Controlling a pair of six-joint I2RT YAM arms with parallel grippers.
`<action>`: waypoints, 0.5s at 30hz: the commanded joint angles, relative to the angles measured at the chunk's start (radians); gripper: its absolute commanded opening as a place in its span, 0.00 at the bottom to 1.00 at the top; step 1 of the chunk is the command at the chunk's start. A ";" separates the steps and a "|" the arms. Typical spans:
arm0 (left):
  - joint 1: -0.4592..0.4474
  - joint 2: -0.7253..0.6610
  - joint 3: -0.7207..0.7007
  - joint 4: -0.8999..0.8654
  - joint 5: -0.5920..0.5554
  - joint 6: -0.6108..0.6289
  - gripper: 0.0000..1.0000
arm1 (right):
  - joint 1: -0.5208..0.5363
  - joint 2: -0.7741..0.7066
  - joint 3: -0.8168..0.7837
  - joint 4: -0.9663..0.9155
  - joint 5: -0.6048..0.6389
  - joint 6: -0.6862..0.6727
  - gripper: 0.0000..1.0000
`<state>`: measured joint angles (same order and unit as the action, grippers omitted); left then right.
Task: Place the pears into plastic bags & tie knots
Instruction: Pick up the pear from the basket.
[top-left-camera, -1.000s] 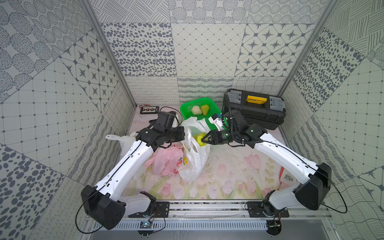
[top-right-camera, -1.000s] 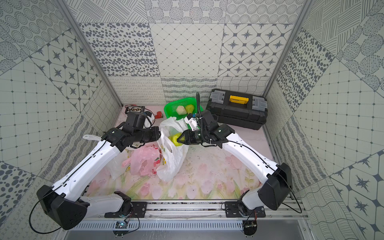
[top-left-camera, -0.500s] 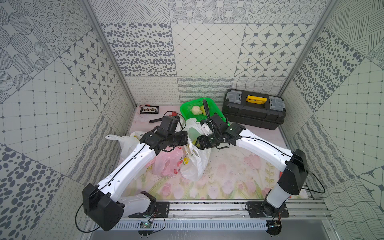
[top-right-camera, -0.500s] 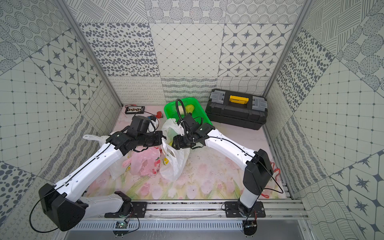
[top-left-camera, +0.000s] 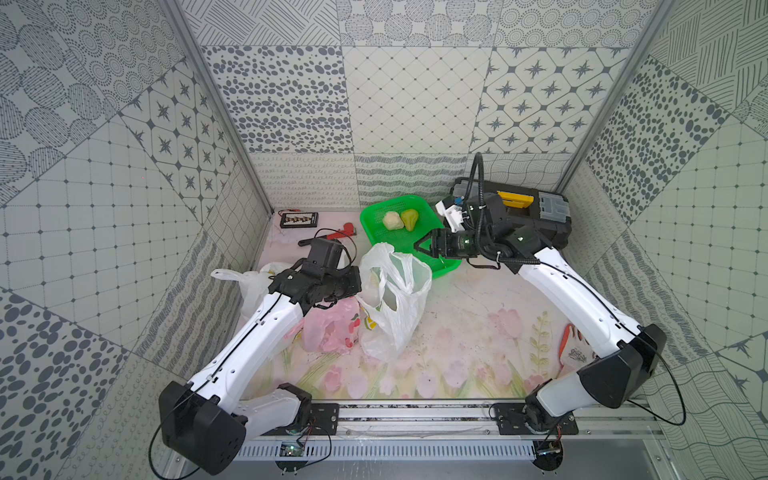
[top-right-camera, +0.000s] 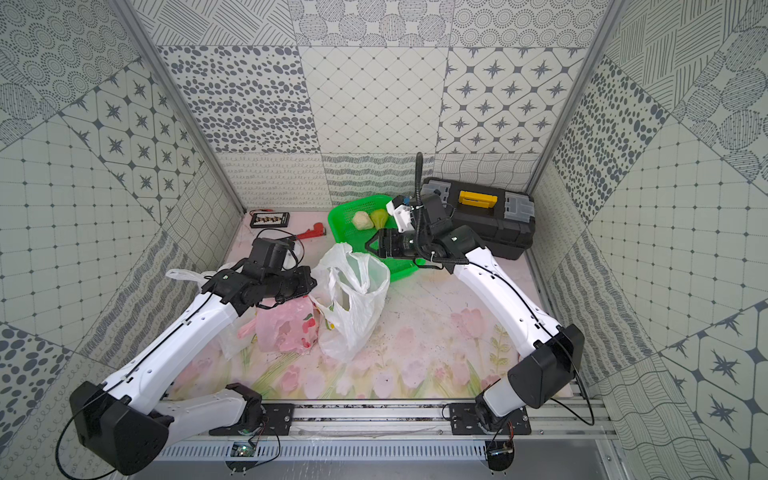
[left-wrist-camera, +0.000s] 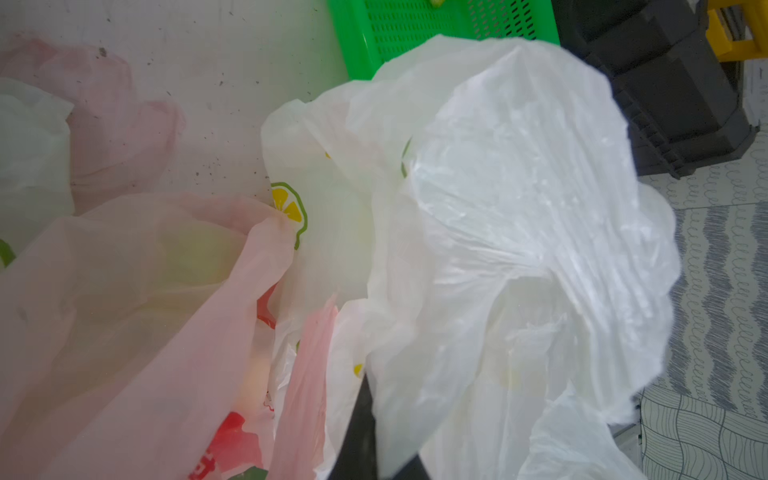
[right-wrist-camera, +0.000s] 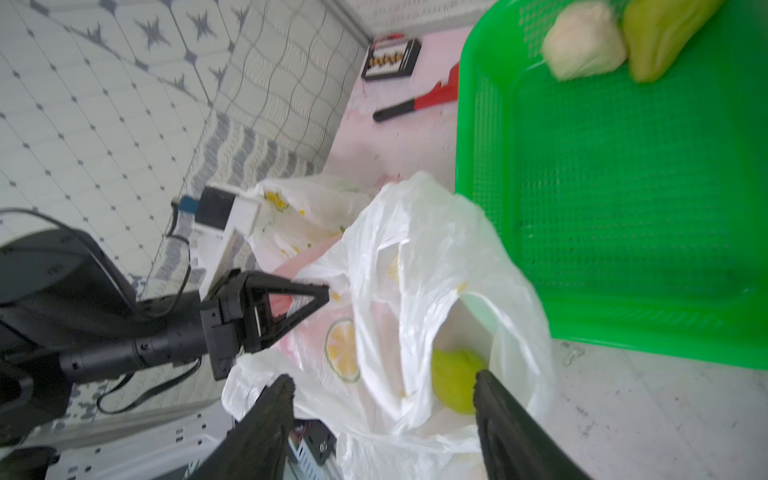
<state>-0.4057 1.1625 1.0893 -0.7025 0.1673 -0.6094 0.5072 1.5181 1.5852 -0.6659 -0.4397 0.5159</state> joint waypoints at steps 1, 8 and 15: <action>0.041 -0.053 0.012 -0.082 -0.104 0.000 0.00 | -0.047 0.096 -0.010 0.147 0.158 0.061 0.68; 0.060 -0.095 -0.013 -0.167 -0.186 -0.020 0.00 | -0.050 0.479 0.226 0.258 0.374 0.100 0.70; 0.061 -0.079 -0.031 -0.114 -0.087 -0.034 0.00 | -0.039 0.861 0.575 0.262 0.490 0.221 0.70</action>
<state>-0.3519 1.0767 1.0630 -0.7982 0.0628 -0.6277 0.4564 2.3173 2.0415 -0.4519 -0.0460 0.6609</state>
